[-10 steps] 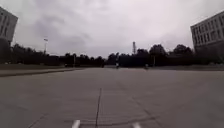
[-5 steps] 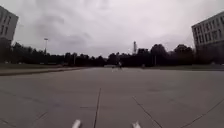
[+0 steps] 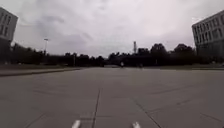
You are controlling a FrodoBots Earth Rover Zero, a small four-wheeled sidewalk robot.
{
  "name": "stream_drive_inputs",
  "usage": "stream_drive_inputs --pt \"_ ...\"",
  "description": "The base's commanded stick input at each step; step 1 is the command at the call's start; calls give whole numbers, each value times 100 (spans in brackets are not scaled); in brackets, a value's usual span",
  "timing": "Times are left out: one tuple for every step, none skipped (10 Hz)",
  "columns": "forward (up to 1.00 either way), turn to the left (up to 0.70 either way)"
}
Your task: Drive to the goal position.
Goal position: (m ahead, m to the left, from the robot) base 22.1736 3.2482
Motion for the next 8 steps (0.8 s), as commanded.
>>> stream_drive_inputs --pt "70 -28" --pt "70 -28" --pt "70 -13" --pt "70 -3" --pt "70 0" --pt "70 0" --pt "70 0" --pt "70 0"
